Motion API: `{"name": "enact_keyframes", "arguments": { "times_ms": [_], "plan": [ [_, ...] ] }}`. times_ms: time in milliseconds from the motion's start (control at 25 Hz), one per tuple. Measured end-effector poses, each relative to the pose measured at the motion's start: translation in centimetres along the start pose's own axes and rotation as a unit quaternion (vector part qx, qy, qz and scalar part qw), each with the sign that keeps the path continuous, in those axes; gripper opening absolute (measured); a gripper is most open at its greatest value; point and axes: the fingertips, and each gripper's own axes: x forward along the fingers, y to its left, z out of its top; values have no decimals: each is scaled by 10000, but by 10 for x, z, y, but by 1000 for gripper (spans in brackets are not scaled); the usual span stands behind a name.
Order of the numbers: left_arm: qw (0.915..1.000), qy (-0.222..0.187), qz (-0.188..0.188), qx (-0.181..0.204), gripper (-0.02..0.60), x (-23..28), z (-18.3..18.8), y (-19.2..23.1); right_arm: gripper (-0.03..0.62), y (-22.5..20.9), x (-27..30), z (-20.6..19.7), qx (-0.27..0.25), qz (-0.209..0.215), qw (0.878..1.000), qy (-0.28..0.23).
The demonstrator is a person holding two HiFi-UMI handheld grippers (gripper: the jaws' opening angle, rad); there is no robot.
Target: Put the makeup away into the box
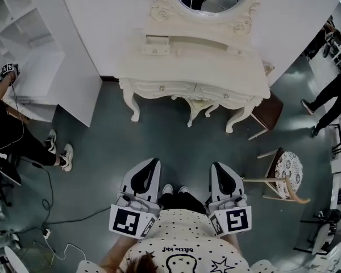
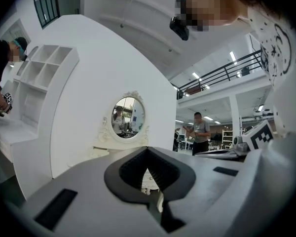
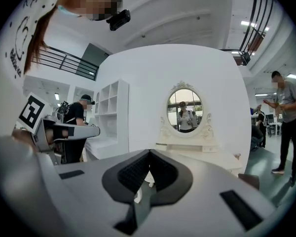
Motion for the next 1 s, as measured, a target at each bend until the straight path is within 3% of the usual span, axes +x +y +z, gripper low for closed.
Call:
{"name": "enact_keyframes", "arguments": {
  "times_ms": [200, 560, 760, 1000],
  "plan": [
    [10000, 77, -50, 26, -5, -1, -3, 7, 6, 9, 7, -6, 53, 36, 9999, 100],
    [9995, 172, 192, -158, -5, 20, -15, 33, 6, 3, 47, -14, 49, 282, 9993, 231],
    [9993, 205, 258, -183, -5, 64, -15, 50, 6, -19, 89, -11, 49, 388, 9988, 287],
    [9995, -29, 307, -111, -5, 135, 5, 70, 6, -65, 149, 13, -59, 443, 9989, 131]
  ]
}}
